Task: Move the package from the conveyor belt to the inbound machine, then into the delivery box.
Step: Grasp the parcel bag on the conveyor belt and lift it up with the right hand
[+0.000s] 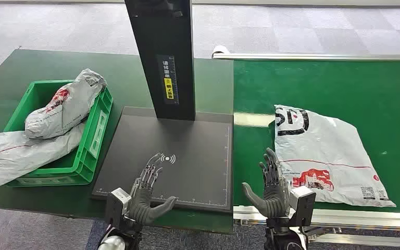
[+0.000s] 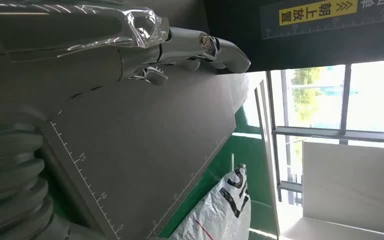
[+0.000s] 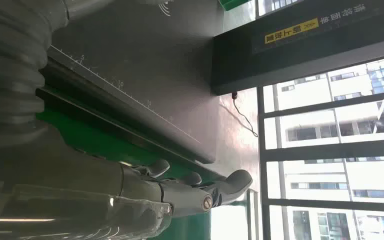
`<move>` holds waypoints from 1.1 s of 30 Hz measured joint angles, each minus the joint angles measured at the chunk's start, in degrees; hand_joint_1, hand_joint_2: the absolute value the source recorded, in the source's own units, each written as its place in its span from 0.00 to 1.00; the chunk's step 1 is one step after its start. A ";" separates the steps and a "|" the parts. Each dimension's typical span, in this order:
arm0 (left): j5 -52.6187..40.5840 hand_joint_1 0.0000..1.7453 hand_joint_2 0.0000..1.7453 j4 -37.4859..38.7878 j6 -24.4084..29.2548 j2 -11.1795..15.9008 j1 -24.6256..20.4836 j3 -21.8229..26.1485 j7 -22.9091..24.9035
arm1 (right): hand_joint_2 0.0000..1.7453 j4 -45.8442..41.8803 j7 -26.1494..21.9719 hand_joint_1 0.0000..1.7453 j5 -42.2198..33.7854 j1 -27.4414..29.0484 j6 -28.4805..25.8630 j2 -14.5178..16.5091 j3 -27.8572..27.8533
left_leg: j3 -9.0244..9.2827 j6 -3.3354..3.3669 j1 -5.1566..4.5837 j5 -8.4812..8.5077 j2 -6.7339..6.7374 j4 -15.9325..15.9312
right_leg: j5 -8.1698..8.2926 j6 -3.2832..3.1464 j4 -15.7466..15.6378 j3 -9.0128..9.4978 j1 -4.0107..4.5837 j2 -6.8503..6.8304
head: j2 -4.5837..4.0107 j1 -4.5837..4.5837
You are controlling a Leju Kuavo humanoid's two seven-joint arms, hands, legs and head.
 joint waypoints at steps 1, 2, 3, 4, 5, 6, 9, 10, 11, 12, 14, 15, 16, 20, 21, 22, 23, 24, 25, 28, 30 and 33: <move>0.00 0.00 1.00 0.00 0.00 0.00 0.00 0.00 0.00 | 1.00 0.00 0.00 0.00 -0.01 0.00 0.00 0.00 0.00 | 0.00 0.00 0.00 0.00 0.00 0.00 | 0.00 0.00 0.00 0.00 0.00 0.00 | 0.00 0.00; 0.00 0.00 1.00 0.00 0.00 0.00 0.00 0.00 0.00 | 1.00 0.00 0.00 0.00 -0.01 0.00 0.00 0.00 0.00 | 0.00 0.00 0.00 0.00 0.00 0.00 | 0.00 0.00 0.00 0.00 0.00 0.00 | 0.00 0.00; 0.00 0.00 1.00 0.00 0.00 0.00 0.00 0.01 0.00 | 1.00 0.00 0.00 0.00 -0.01 0.00 0.01 0.00 0.00 | 0.00 0.00 0.00 0.00 0.00 0.00 | 0.00 0.00 0.00 0.00 0.00 0.00 | 0.00 0.00; 0.00 0.00 1.00 0.00 0.00 0.00 0.00 0.01 0.00 | 1.00 0.00 0.00 0.00 -0.02 0.00 0.02 0.00 0.00 | 0.00 0.00 0.00 0.00 0.00 0.00 | 0.00 0.00 0.00 0.00 0.00 0.00 | 0.00 0.00; 0.00 0.00 1.00 0.00 0.00 0.00 0.00 0.01 -0.01 | 1.00 0.00 0.00 0.00 -0.02 0.00 0.03 0.00 0.00 | 0.00 0.00 0.00 0.00 0.00 0.00 | 0.00 0.00 0.00 0.00 0.00 0.00 | 0.00 0.00; 0.00 0.00 1.00 0.00 0.00 0.00 0.00 0.01 -0.01 | 1.00 0.00 0.00 0.00 -0.02 0.00 0.05 0.00 0.00 | 0.00 0.00 0.00 0.00 0.00 0.00 | 0.00 0.00 0.00 0.00 0.00 0.00 | 0.00 0.00; 0.00 0.00 1.00 0.00 0.00 0.00 0.00 0.01 0.00 | 1.00 0.00 0.01 0.00 -0.03 0.00 0.07 0.00 0.00 | 0.00 0.00 0.00 0.00 0.00 0.00 | 0.00 0.00 0.00 0.00 0.00 0.00 | 0.00 0.00; 0.00 0.00 1.00 0.00 0.00 0.00 0.00 0.01 0.00 | 1.00 0.00 0.01 0.00 -0.04 0.00 0.07 0.00 0.00 | 0.00 0.00 0.00 0.00 0.00 0.00 | 0.00 0.00 0.00 0.00 0.00 0.00 | 0.00 0.00; 0.00 0.00 1.00 0.00 0.00 0.00 0.00 0.01 0.00 | 1.00 0.00 0.01 0.00 -0.05 0.00 0.08 0.00 0.00 | 0.00 0.00 0.00 0.00 0.00 0.00 | 0.00 0.00 0.00 0.00 0.00 0.00 | 0.00 0.00; -0.01 0.00 1.00 0.00 -0.01 0.00 0.00 0.01 0.00 | 1.00 0.00 0.02 0.00 -0.05 0.00 0.08 0.00 0.00 | 0.00 0.00 0.00 0.00 0.00 0.00 | 0.00 0.00 0.00 0.00 0.00 0.00 | 0.00 0.00; -0.02 0.00 1.00 0.00 -0.04 0.00 0.00 0.01 0.00 | 1.00 0.00 0.03 0.00 -0.07 0.01 0.09 0.00 -0.01 | 0.00 0.00 0.00 0.00 0.00 0.00 | 0.00 0.00 0.00 0.00 0.00 0.00 | 0.00 0.00; -0.02 0.00 1.00 0.00 -0.09 0.00 0.00 0.01 0.00 | 1.00 0.00 0.04 0.00 -0.07 0.01 0.09 0.00 -0.02 | 0.00 0.00 0.00 0.00 0.00 0.00 | 0.00 0.00 0.00 0.00 0.00 0.00 | 0.00 0.00; -0.02 0.00 1.00 0.00 -0.14 0.00 0.00 0.01 0.00 | 1.00 0.00 0.05 0.00 -0.07 0.01 0.10 0.00 -0.02 | 0.00 0.00 0.00 0.00 0.00 0.00 | 0.00 0.00 0.00 0.00 0.00 0.00 | 0.00 0.00; -0.13 0.00 1.00 0.00 -0.37 -0.01 -0.04 0.01 -0.01 | 1.00 0.00 0.09 0.00 -0.06 0.02 0.13 0.01 -0.03 | 0.00 0.00 0.00 0.00 0.00 0.00 | 0.00 0.00 0.00 -0.01 0.00 0.00 | 0.00 0.00; -0.18 0.00 1.00 0.00 -0.41 -0.01 -0.07 0.01 -0.01 | 1.00 0.00 0.09 0.00 -0.04 0.03 0.13 0.01 -0.04 | 0.00 0.00 0.00 0.00 0.00 0.00 | 0.00 0.00 0.00 -0.01 0.00 0.00 | 0.00 0.00; -0.22 0.00 1.00 0.00 -0.43 -0.02 -0.09 0.01 -0.01 | 1.00 0.00 0.44 0.00 0.42 0.03 -0.28 0.01 -0.04 | 0.00 0.00 0.00 0.00 0.00 0.00 | 0.00 0.00 0.00 -0.01 0.00 0.00 | 0.00 0.00; -0.31 0.00 1.00 0.00 -0.44 -0.02 -0.11 0.01 0.04 | 1.00 0.00 1.62 0.00 1.98 0.04 -1.74 -0.06 0.04 | 0.01 0.00 0.00 0.00 0.01 0.00 | 0.00 0.00 0.00 0.00 0.00 0.00 | 0.00 -0.01; -0.40 0.00 1.00 -0.03 -0.44 -0.03 -0.09 0.01 0.18 | 1.00 0.00 3.67 0.00 5.20 0.10 -4.73 -0.24 0.26 | 0.01 0.00 0.00 0.00 0.00 0.00 | 0.00 0.00 0.00 0.00 0.00 0.00 | 0.00 -0.01; -0.53 0.00 1.00 -0.14 -0.46 -0.05 0.01 0.01 0.38 | 1.00 0.00 6.25 0.00 10.67 0.26 -9.20 -0.51 0.56 | 0.01 0.00 0.00 0.00 0.00 0.00 | 0.00 0.00 0.00 0.00 0.00 -0.02 | 0.00 -0.01; -0.88 0.00 1.00 -0.90 -0.58 -0.09 0.69 0.12 0.98 | 1.00 0.02 11.62 0.00 36.77 0.96 -21.90 -1.55 1.08 | 0.00 0.00 0.00 -0.01 0.04 0.00 | 0.00 0.00 0.00 0.00 0.00 -0.02 | 0.00 0.00; -1.01 0.00 1.00 -1.36 -0.66 -0.11 1.00 0.21 1.16 | 1.00 0.26 12.96 0.00 49.76 1.13 -24.58 -2.07 1.01 | 0.01 0.00 0.00 -0.02 0.08 0.00 | 0.00 0.00 -0.01 -0.01 0.00 0.03 | 0.00 -0.01; -1.05 0.00 1.00 -1.96 -0.70 -0.15 1.30 0.34 1.26 | 1.00 1.31 14.36 0.00 55.55 0.98 -27.17 -2.58 0.41 | 0.00 0.00 0.00 -0.02 0.00 0.00 | -0.02 0.02 -0.01 0.01 0.00 -0.04 | 0.00 0.00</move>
